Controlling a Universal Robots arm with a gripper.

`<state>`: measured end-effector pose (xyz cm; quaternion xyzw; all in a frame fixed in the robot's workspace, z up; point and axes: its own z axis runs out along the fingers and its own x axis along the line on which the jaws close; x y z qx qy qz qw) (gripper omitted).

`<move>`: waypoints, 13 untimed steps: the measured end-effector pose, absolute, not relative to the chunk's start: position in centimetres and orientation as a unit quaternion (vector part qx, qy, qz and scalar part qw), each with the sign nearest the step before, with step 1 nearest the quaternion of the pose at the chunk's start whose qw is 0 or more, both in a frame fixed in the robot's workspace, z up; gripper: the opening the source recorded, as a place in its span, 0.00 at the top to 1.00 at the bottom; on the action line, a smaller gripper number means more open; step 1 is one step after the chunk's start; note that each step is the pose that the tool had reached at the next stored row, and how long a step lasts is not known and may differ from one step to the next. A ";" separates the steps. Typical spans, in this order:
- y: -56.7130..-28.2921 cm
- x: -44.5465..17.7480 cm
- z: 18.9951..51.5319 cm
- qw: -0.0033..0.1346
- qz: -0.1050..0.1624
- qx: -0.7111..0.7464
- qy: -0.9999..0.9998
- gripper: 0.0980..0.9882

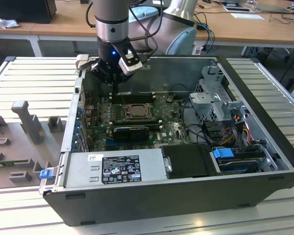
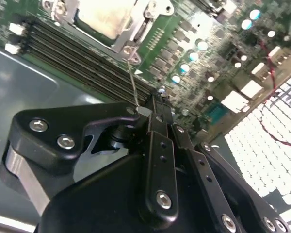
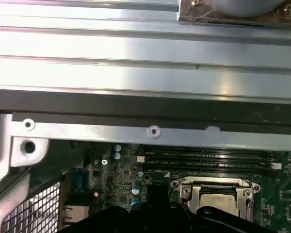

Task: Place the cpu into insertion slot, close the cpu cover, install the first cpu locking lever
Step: 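Install the first cpu locking lever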

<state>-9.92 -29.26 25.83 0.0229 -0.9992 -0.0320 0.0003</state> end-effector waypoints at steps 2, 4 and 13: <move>-29.1 -8.9 25.8 0.001 -0.032 0.023 -0.999 0.99; -29.1 -7.6 25.7 0.002 -0.032 0.023 -0.999 0.99; -29.1 -4.4 25.4 0.007 -0.050 0.023 -0.998 0.99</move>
